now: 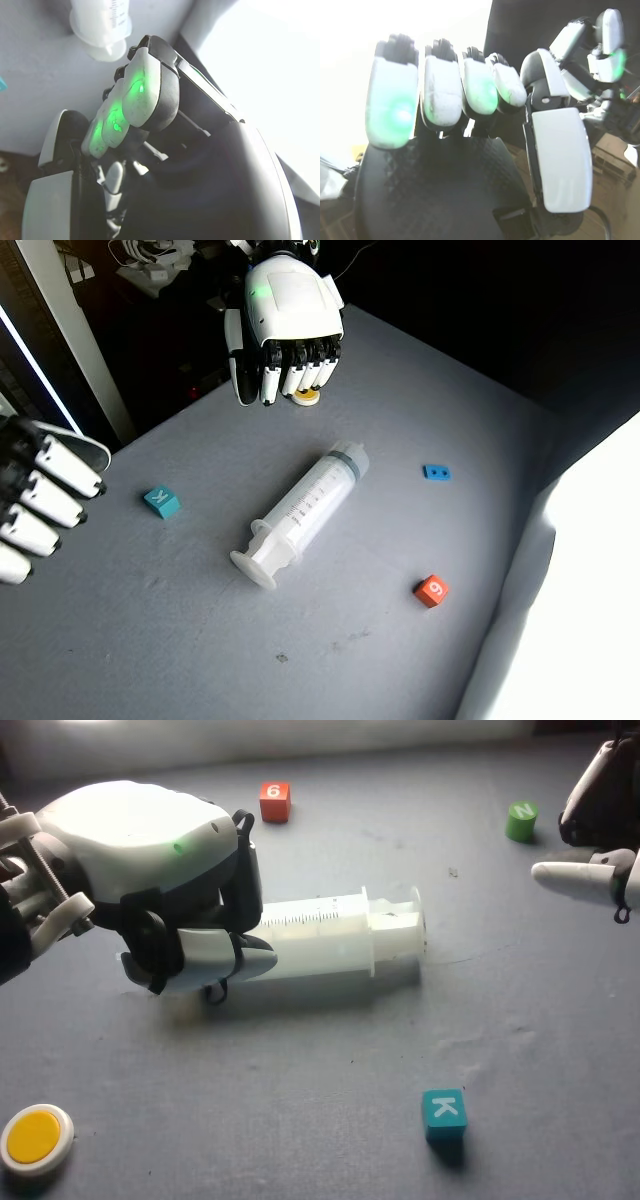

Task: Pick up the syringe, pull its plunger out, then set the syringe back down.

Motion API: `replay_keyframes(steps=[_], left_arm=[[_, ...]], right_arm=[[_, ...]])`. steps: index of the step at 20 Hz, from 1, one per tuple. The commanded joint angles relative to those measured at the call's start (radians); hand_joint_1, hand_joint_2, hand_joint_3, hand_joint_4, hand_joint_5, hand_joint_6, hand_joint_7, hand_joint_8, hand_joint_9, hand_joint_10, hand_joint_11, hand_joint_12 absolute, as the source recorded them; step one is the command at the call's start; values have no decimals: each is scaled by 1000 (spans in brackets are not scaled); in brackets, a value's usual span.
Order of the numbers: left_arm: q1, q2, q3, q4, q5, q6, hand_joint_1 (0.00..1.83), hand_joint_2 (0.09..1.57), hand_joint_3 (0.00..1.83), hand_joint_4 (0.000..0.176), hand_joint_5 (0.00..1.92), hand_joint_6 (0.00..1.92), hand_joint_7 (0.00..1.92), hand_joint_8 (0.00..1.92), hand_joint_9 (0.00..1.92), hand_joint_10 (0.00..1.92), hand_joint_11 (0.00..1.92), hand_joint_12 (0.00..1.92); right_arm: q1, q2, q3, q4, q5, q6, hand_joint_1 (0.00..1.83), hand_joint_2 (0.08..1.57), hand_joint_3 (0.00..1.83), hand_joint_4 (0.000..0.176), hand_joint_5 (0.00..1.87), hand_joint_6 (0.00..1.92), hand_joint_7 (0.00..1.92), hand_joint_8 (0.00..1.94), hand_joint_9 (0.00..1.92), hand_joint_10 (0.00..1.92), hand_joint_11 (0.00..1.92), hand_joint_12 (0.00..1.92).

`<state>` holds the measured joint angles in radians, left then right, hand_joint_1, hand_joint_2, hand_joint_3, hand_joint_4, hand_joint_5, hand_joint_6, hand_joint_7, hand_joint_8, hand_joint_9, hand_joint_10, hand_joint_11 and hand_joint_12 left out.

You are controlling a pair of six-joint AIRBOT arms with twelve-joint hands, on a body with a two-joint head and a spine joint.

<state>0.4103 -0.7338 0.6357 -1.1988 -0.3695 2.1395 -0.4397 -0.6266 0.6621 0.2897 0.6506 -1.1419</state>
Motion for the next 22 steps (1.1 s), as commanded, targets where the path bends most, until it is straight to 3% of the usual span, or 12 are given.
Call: replay_keyframes(steps=[1,4,8,9,11,14,16,22], left_arm=[[-9,-3,0,26,-53,4,0,1172,127,0,76,51,121,61,112,69,0,326],[-8,-3,1,26,-54,4,0,1223,7,0,87,1,133,0,129,2,0,289],[-6,-3,4,22,-48,5,0,1225,2,0,71,0,111,0,116,0,0,282],[-7,-3,7,5,-49,5,316,1110,0,0,13,0,60,0,79,0,0,299],[-6,-4,7,-22,-65,5,826,888,0,0,0,0,1,0,2,0,0,90],[1,-20,8,-62,-118,38,1056,875,5,0,10,2,23,5,30,8,0,295],[-9,-55,28,-170,-136,124,1105,939,19,0,25,4,44,4,49,6,0,300],[-2,-204,118,-259,-157,197,1242,969,7,0,115,8,143,10,155,14,0,527]], right_arm=[[6,5,1,-9,116,-2,132,1182,119,0,127,55,116,60,85,66,0,331],[1,3,1,-9,116,-13,149,1235,3,0,156,2,147,2,117,5,0,323],[-1,3,1,-9,131,-16,141,1227,0,0,171,2,163,1,132,1,0,352],[-2,3,1,-9,134,-16,183,1223,0,0,180,3,168,1,139,3,0,379],[-8,3,6,-43,146,11,221,1222,0,0,169,1,155,1,125,1,0,353],[-28,3,39,-163,180,156,213,1223,1,0,164,1,148,1,126,3,0,306],[-31,3,54,-162,167,180,217,1225,1,0,185,5,177,7,143,6,0,326],[-36,0,55,-159,142,183,211,1238,0,0,109,1,115,0,93,0,0,199]])
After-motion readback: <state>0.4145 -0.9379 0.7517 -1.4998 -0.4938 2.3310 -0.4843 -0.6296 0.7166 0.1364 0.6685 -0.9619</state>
